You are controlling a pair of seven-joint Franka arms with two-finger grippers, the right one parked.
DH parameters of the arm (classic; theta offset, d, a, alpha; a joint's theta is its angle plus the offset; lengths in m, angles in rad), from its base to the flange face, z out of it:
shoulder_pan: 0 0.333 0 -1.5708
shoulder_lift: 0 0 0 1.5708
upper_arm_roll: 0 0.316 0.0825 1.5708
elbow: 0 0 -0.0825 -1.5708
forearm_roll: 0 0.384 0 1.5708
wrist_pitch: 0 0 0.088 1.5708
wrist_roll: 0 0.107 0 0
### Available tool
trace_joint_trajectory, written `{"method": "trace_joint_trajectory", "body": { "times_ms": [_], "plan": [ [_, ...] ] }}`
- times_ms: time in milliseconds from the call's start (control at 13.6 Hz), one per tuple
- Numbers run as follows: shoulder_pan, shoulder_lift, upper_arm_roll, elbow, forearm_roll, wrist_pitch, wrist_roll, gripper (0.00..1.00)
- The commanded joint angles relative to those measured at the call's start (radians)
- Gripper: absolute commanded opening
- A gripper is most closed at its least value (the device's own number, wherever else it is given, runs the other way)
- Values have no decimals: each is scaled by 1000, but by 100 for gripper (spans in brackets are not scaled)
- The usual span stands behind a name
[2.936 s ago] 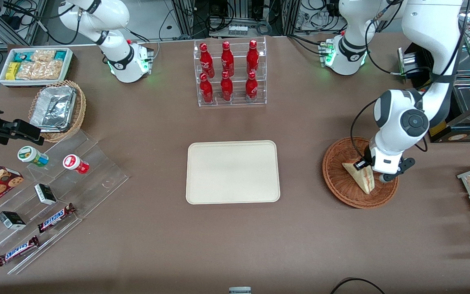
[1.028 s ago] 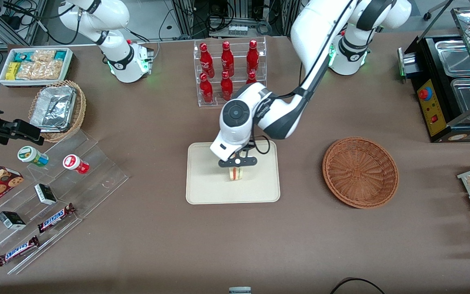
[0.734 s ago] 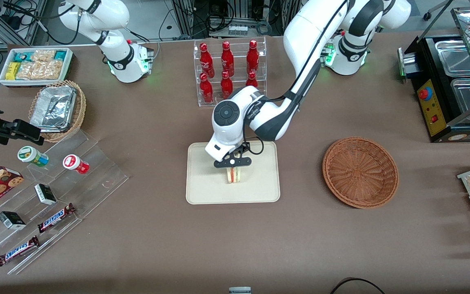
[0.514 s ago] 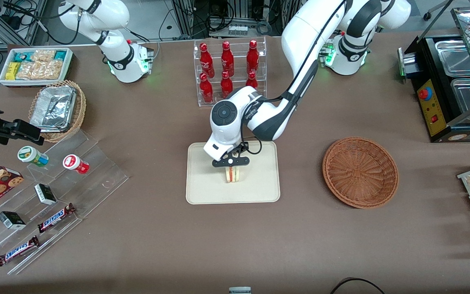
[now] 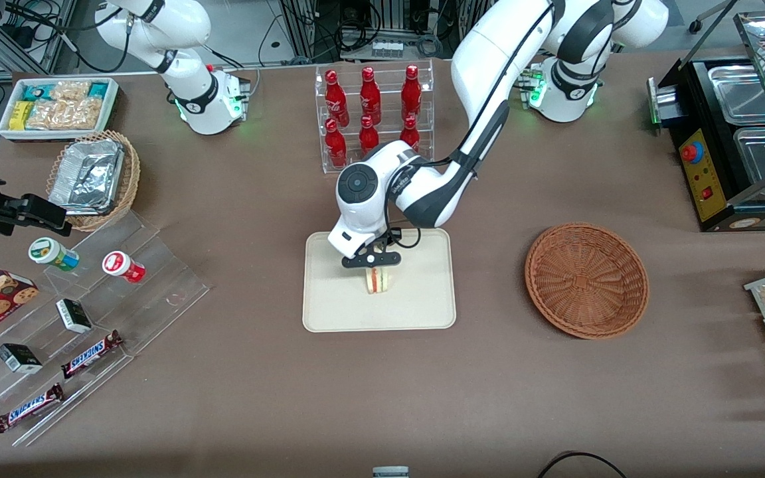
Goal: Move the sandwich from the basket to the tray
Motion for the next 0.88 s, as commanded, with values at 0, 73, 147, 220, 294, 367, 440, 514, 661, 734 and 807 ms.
{"method": "trace_joint_trajectory", "body": {
  "times_ms": [0, 73, 147, 220, 294, 367, 440, 514, 661, 734, 807],
  "plan": [
    [-11, -2, 13, 31, 18, -12, -55, 98],
    [-6, -14, 14, 35, 16, -16, -55, 99],
    [0, -40, 14, 35, 16, -26, -62, 99],
    [4, -72, 16, 32, 16, -55, -67, 99],
    [24, -97, 20, 32, 15, -97, -79, 99],
    [38, -133, 23, 29, 15, -142, -94, 99],
    [59, -173, 23, 26, 16, -183, -110, 99],
    [82, -212, 23, 26, 18, -234, -114, 99],
    [124, -285, 26, 12, 21, -340, -111, 99],
    [141, -327, 42, -3, 21, -381, -99, 99],
    [158, -364, 58, -14, 21, -415, -93, 99]
  ]
}}
